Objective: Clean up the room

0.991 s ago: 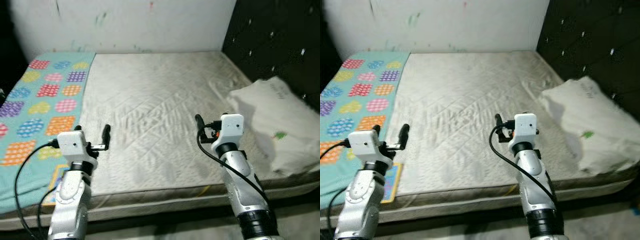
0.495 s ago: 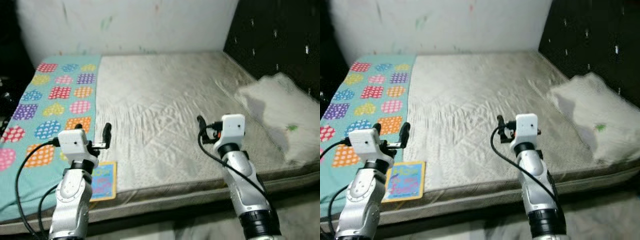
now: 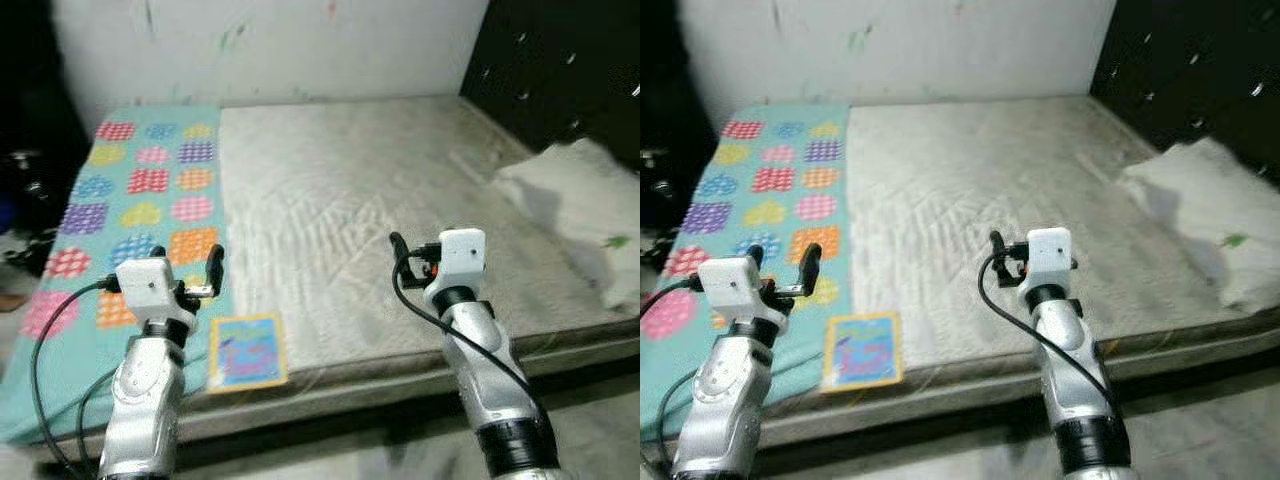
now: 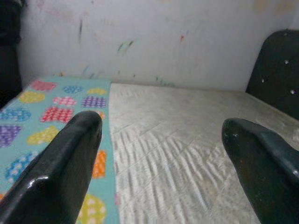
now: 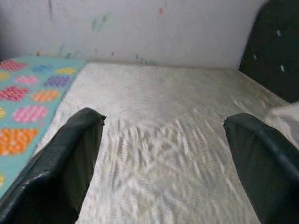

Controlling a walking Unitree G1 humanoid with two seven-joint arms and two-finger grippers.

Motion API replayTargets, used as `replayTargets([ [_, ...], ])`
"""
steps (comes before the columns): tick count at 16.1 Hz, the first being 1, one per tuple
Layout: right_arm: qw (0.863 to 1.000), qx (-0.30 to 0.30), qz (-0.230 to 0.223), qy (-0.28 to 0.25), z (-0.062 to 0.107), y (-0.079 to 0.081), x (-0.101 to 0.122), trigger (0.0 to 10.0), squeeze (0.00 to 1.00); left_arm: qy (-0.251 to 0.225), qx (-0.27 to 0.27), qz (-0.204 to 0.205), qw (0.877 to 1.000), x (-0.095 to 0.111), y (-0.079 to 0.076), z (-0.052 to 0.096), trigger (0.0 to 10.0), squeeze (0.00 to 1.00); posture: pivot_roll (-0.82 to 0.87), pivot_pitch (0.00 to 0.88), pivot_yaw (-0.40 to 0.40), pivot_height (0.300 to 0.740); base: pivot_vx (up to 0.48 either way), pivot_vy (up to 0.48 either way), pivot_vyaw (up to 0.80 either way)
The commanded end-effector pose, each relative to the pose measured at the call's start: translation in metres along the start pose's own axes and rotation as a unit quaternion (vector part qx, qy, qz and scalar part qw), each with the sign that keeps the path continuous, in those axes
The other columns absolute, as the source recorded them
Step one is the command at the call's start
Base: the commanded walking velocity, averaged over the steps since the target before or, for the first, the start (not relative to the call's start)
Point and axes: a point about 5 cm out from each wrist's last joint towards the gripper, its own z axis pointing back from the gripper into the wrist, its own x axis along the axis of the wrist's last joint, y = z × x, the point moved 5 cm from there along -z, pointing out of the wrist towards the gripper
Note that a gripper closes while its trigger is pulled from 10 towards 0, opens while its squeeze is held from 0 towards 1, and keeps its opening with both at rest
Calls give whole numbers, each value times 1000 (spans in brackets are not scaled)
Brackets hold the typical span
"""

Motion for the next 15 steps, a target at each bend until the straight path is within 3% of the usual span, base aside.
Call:
replayTargets([
  [1,1000,-5,0,-4,-1,-5,3,10000,0,-7,-19,3,1000,4,-7,-1,10000,0,-43,0,-17,740,0,0,0],
  [15,1000,3,6,-9,-2,-3,7,10000,0,-8,-35,16,999,4,-14,-2,10000,0,-54,0,-13,740,311,0,0],
])
